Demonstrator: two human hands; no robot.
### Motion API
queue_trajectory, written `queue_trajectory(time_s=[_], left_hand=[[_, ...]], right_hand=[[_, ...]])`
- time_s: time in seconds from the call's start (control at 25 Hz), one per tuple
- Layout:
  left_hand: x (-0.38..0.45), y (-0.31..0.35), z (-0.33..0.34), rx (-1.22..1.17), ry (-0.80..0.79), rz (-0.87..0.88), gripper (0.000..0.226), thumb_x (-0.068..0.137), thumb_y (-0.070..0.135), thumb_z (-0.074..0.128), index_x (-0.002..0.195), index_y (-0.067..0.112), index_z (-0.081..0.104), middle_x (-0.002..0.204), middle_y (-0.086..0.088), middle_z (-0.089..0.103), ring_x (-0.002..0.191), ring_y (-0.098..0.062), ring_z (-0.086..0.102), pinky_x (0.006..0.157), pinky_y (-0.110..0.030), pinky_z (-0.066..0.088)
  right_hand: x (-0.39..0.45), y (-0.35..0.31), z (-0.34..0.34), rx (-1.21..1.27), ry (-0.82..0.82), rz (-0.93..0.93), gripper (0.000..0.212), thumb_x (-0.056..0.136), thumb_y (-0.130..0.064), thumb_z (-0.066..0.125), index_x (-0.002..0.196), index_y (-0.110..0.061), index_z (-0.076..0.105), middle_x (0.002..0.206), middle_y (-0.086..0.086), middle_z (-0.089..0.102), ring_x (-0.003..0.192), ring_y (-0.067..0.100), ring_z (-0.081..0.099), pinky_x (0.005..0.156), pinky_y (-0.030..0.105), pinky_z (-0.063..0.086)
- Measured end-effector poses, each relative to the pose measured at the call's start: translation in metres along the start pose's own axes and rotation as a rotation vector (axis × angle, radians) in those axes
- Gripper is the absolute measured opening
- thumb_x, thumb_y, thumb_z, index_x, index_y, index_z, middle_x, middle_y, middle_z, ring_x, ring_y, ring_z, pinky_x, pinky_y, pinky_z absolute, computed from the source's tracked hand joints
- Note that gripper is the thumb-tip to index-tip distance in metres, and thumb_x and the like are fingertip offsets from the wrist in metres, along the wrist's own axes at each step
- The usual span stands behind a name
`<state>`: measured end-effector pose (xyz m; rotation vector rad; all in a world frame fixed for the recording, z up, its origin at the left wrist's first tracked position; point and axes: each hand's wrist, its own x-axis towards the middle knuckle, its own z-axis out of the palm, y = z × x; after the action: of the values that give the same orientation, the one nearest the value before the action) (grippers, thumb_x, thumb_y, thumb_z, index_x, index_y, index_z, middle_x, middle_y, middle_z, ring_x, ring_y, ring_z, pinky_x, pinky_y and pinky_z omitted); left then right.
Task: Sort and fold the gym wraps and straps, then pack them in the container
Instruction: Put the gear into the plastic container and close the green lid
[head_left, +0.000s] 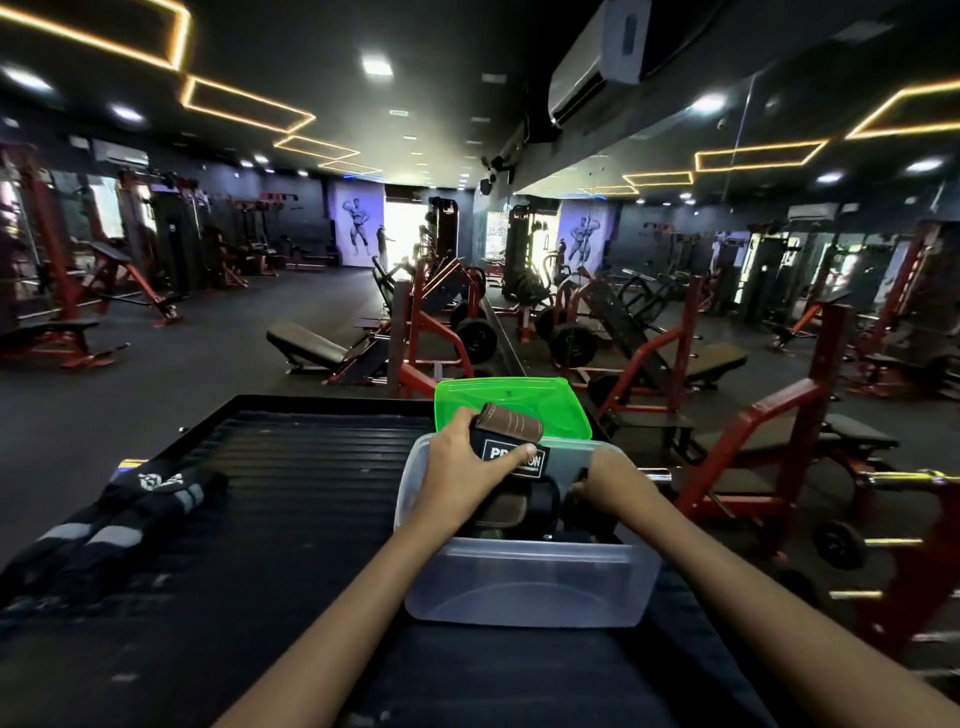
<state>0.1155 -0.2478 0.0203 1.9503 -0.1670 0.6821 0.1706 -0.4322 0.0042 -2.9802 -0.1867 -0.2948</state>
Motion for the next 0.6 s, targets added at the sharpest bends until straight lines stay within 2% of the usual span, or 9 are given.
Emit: queue_trajectory(time_s=[0.08, 0.12, 0.2, 0.28, 0.32, 0.4, 0.44, 0.52, 0.6], left_hand=[[0.0, -0.001, 0.0, -0.046, -0.013, -0.033, 0.043, 0.068, 0.031, 0.083, 0.099, 0.01, 0.062, 0.092, 0.0, 0.068, 0.084, -0.013, 0.062, 0.069, -0.014, 0.043], [0.002, -0.002, -0.001, -0.09, -0.019, -0.065, 0.041, 0.068, 0.03, 0.082, 0.098, 0.011, 0.062, 0.09, 0.001, 0.068, 0.082, -0.011, 0.063, 0.065, -0.009, 0.042], [0.005, -0.005, -0.001, -0.206, -0.034, -0.143, 0.036, 0.072, 0.029, 0.08, 0.099, 0.013, 0.062, 0.089, 0.004, 0.068, 0.08, -0.007, 0.062, 0.062, -0.002, 0.042], [0.008, -0.005, 0.005, -0.394, -0.091, -0.241, 0.034, 0.077, 0.029, 0.075, 0.104, 0.013, 0.062, 0.096, 0.002, 0.068, 0.087, -0.011, 0.064, 0.071, -0.007, 0.047], [0.009, -0.002, 0.011, -0.481, -0.137, -0.298, 0.035, 0.08, 0.03, 0.072, 0.107, 0.012, 0.061, 0.101, -0.001, 0.068, 0.094, -0.015, 0.064, 0.08, -0.017, 0.05], [0.012, 0.006, 0.023, -0.498, -0.235, -0.352, 0.036, 0.087, 0.036, 0.063, 0.112, 0.011, 0.057, 0.112, -0.005, 0.064, 0.102, -0.018, 0.06, 0.091, -0.03, 0.048], [0.014, 0.008, 0.027, -0.406, -0.282, -0.335, 0.038, 0.09, 0.038, 0.056, 0.115, 0.01, 0.054, 0.115, -0.005, 0.061, 0.104, -0.017, 0.057, 0.091, -0.028, 0.044], [0.016, 0.005, 0.033, -0.096, -0.348, -0.215, 0.044, 0.095, 0.04, 0.046, 0.124, 0.006, 0.049, 0.122, -0.008, 0.056, 0.11, -0.019, 0.051, 0.09, -0.025, 0.037], [0.016, -0.004, 0.036, 0.178, -0.474, -0.069, 0.045, 0.097, 0.034, 0.045, 0.132, 0.006, 0.044, 0.132, -0.012, 0.05, 0.122, -0.025, 0.046, 0.1, -0.029, 0.035]], right_hand=[[-0.004, -0.011, -0.015, -0.16, 0.097, 0.058, 0.033, 0.085, -0.023, 0.062, 0.115, -0.008, 0.06, 0.116, 0.011, 0.062, 0.112, 0.028, 0.056, 0.088, 0.034, 0.047], [-0.006, -0.015, -0.028, -0.12, 0.149, 0.074, 0.029, 0.085, -0.026, 0.063, 0.108, -0.007, 0.062, 0.109, 0.011, 0.063, 0.106, 0.027, 0.057, 0.083, 0.033, 0.047], [-0.007, -0.018, -0.049, 0.522, 0.119, 0.091, 0.023, 0.084, -0.031, 0.067, 0.087, -0.009, 0.063, 0.085, 0.009, 0.063, 0.081, 0.02, 0.059, 0.067, 0.028, 0.046], [-0.02, -0.027, -0.061, 1.204, -0.227, 0.034, 0.022, 0.08, -0.032, 0.068, 0.087, -0.012, 0.062, 0.08, 0.003, 0.062, 0.069, 0.011, 0.058, 0.059, 0.021, 0.047], [-0.024, -0.026, -0.058, 1.288, -0.336, 0.012, 0.025, 0.076, -0.031, 0.069, 0.093, -0.013, 0.064, 0.086, 0.002, 0.065, 0.073, 0.011, 0.061, 0.063, 0.021, 0.049], [-0.029, -0.024, -0.05, 1.269, -0.342, 0.002, 0.039, 0.07, -0.025, 0.075, 0.106, -0.013, 0.065, 0.099, 0.005, 0.07, 0.088, 0.016, 0.065, 0.078, 0.032, 0.049], [-0.027, -0.02, -0.048, 1.244, -0.234, 0.039, 0.042, 0.07, -0.019, 0.078, 0.108, -0.011, 0.064, 0.1, 0.009, 0.07, 0.09, 0.019, 0.065, 0.082, 0.036, 0.05], [-0.016, -0.002, -0.045, 1.056, 0.04, 0.165, 0.041, 0.069, -0.016, 0.081, 0.105, -0.007, 0.064, 0.099, 0.013, 0.07, 0.088, 0.022, 0.065, 0.082, 0.039, 0.053], [-0.007, 0.016, -0.043, 0.856, 0.05, 0.271, 0.043, 0.068, -0.02, 0.081, 0.105, -0.005, 0.065, 0.098, 0.012, 0.069, 0.084, 0.02, 0.064, 0.074, 0.032, 0.055]])
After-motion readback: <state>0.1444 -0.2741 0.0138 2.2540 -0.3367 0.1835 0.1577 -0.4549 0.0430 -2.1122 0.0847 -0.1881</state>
